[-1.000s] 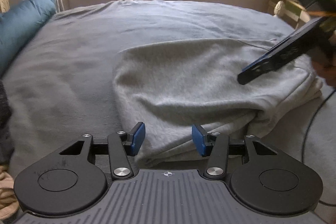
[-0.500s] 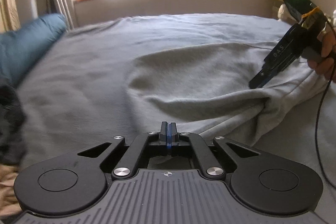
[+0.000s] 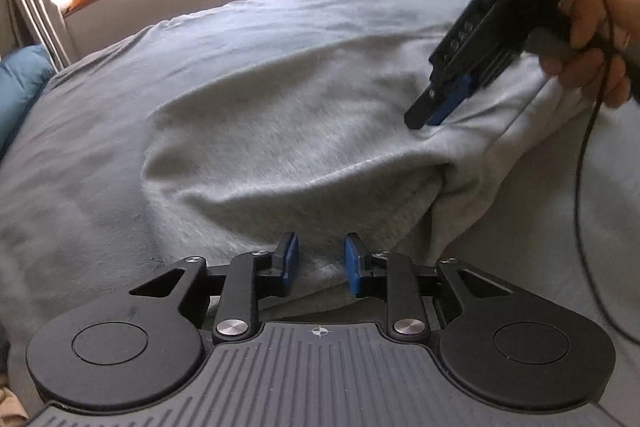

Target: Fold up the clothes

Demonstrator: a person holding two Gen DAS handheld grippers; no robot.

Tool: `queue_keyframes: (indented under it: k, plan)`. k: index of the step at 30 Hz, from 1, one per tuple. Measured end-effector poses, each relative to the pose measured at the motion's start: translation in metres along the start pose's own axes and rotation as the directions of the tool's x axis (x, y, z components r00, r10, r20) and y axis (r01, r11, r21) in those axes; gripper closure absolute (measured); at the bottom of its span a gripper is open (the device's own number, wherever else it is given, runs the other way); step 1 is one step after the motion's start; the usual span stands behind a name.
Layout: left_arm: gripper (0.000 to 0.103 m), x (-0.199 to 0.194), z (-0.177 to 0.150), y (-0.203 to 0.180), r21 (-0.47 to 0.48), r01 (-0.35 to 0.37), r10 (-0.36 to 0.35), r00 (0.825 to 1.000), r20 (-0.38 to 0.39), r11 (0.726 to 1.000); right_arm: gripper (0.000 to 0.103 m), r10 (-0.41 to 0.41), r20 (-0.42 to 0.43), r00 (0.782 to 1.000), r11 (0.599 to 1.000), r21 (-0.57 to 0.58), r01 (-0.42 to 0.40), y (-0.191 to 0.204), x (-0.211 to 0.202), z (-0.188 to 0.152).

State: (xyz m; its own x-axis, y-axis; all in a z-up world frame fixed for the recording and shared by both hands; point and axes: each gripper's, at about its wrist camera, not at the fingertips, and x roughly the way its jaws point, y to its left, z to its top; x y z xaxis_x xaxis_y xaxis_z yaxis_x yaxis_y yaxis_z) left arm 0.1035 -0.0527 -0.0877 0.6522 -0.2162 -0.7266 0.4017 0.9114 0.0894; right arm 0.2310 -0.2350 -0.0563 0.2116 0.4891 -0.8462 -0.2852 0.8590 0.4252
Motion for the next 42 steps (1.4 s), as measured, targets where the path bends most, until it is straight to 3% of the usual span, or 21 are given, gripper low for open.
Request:
queue_keyframes:
  k: [4,5,6,8,9,12,15,22,29,31,33,35,42]
  plan:
    - [0.064,0.000,0.001,0.005,-0.045,-0.001,0.001,1.000,-0.010,0.999,0.072,-0.006,0.004,1.000,1.000,-0.011,0.006,0.002,0.000,-0.001]
    - [0.052,0.001,0.001,0.006,-0.048,-0.003,0.002,1.000,-0.019,0.999,0.072,-0.006,0.005,1.000,1.000,-0.011,0.006,0.002,0.000,-0.001]
    - [0.035,0.002,0.001,0.007,-0.050,-0.003,0.001,1.000,-0.031,0.999,0.072,-0.004,0.006,1.000,1.000,-0.010,0.004,0.001,0.000,-0.001]
    - [0.016,0.005,0.001,0.009,-0.050,0.039,-0.042,0.998,-0.054,0.998,0.072,0.000,0.008,1.000,1.000,-0.007,0.000,0.000,0.000,-0.001]
    - [0.015,0.006,0.000,0.009,-0.044,0.055,-0.057,0.997,-0.060,0.998,0.072,0.002,0.009,1.000,1.000,-0.005,-0.002,0.000,0.000,-0.001]
    - [0.025,0.009,-0.003,0.000,-0.004,0.024,-0.024,0.998,-0.061,1.000,0.072,0.007,0.015,1.000,1.000,0.000,-0.007,-0.001,0.000,-0.002]
    - [0.033,0.002,0.000,0.004,-0.048,0.028,-0.031,0.998,-0.051,0.998,0.072,0.013,0.019,1.000,1.000,0.007,-0.013,-0.003,0.000,-0.002]
    - [0.033,-0.033,0.006,0.029,-0.199,0.135,-0.124,0.990,0.069,0.971,0.072,0.021,0.018,1.000,1.000,0.010,-0.021,-0.004,0.001,-0.001]
    - [0.049,0.013,0.014,0.020,-0.192,0.049,-0.061,0.997,-0.054,0.980,0.072,0.023,0.025,0.999,0.999,0.025,-0.024,-0.004,0.000,-0.003]
    - [0.059,0.017,0.013,0.014,-0.179,0.031,-0.041,0.998,-0.050,0.983,0.072,0.021,0.029,0.999,0.999,0.024,-0.022,-0.003,0.000,-0.004]
    - [0.085,0.017,0.012,0.008,-0.163,0.020,-0.028,0.999,-0.042,0.986,0.072,0.019,0.031,0.999,1.000,0.025,-0.019,-0.003,0.001,-0.004]
    - [0.102,0.016,0.012,0.004,-0.151,0.014,-0.020,0.999,-0.037,0.988,0.072,0.018,0.031,0.999,1.000,0.025,-0.019,-0.002,0.001,-0.004]
    - [0.103,-0.006,0.006,-0.004,-0.130,-0.008,0.011,1.000,0.018,0.991,0.072,0.033,0.036,0.999,0.998,0.043,-0.035,-0.006,0.001,-0.003]
